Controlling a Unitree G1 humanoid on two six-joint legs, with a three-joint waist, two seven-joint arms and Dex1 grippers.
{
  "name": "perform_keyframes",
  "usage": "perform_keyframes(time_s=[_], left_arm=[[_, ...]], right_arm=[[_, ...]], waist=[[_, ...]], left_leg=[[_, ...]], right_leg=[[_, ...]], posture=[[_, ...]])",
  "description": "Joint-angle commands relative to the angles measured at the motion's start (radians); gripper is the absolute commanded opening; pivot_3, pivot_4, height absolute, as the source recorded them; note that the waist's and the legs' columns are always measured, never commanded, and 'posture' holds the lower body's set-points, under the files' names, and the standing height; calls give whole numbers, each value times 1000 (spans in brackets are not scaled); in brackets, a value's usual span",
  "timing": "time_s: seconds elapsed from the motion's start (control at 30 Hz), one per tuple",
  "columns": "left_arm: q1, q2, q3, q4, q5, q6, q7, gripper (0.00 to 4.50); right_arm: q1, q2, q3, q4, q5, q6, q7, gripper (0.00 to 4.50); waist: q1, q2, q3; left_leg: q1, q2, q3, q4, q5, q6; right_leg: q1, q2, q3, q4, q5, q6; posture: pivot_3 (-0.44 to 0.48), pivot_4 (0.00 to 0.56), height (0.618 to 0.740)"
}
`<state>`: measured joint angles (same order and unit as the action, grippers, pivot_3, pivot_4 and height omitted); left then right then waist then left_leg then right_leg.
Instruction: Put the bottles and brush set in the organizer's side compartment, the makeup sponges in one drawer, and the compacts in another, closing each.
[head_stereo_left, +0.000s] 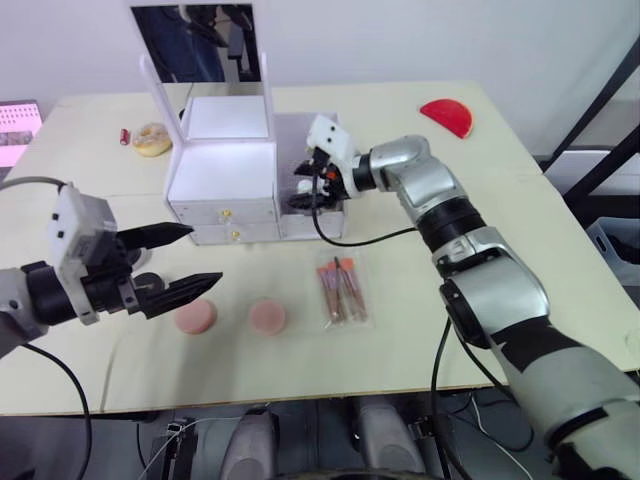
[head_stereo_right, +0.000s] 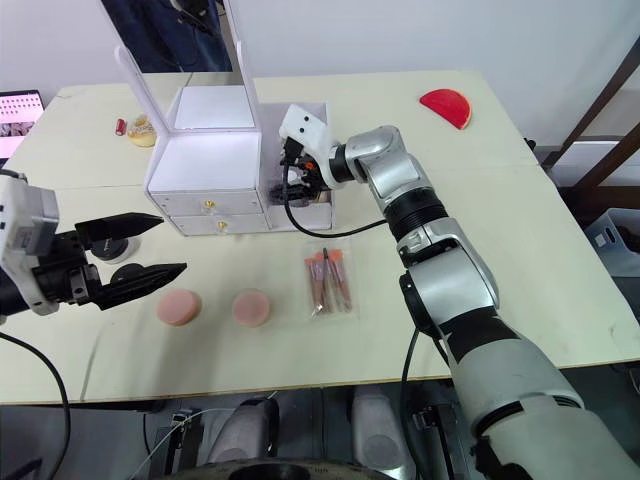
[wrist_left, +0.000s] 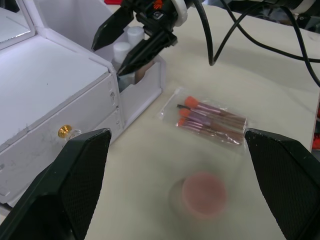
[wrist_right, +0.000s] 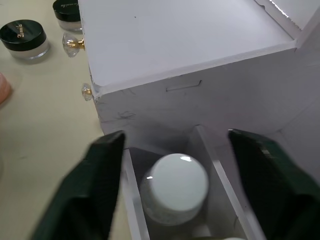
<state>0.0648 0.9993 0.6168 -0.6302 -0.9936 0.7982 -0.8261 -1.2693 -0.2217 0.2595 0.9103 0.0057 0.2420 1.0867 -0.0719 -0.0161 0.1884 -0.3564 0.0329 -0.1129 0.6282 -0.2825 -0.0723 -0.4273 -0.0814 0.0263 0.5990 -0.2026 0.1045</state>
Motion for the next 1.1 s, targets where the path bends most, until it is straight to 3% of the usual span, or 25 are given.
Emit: perform_keyframes(time_s=[0.03,0.27,0.5,0.67,0.8,0.93,1.1], left_arm=[[-10,7,33,-7,-7,-12,-2,4500],[-15,10,29,21,8,-21,-17,4500],[21,22,115,177,87,-55,-94,4500],[192,20,262,430,274,-175,-214,4500],[254,22,339,622,366,-286,-261,4500],[290,41,374,853,455,-417,-304,4500],[245,81,341,1073,522,-550,-321,4500]], right_arm=[[-25,4,-26,-28,7,-2,3,4459],[-61,-63,-62,-114,34,42,58,4459],[11,-262,-144,-486,159,289,182,4459],[273,-493,-306,-812,307,471,218,4459],[520,-623,-462,-902,337,468,154,4459],[793,-686,-711,-908,357,407,81,4459],[1070,-712,-847,-772,327,230,83,4459]], waist=[[0,0,0],[1,0,0],[3,0,0],[4,0,0],[10,0,0],[16,-1,0],[15,-5,-3]], left_leg=[[0,0,0,0,0,0],[0,0,0,0,0,0],[-1,0,0,-1,0,0],[0,0,0,-3,0,1],[-1,0,1,-3,-1,1],[-1,0,1,-1,-1,1],[0,0,2,1,-1,1]], right_leg=[[0,0,0,0,0,0],[0,0,0,0,0,0],[0,0,0,-1,-1,1],[0,0,0,-2,-2,3],[-1,-1,0,-3,-3,3],[0,-1,0,-3,-3,3],[0,-1,0,-2,-3,3]], posture=[[0,150,739],[0,150,739],[0,150,739],[0,150,739],[0,150,739],[0,150,739],[0,150,739]])
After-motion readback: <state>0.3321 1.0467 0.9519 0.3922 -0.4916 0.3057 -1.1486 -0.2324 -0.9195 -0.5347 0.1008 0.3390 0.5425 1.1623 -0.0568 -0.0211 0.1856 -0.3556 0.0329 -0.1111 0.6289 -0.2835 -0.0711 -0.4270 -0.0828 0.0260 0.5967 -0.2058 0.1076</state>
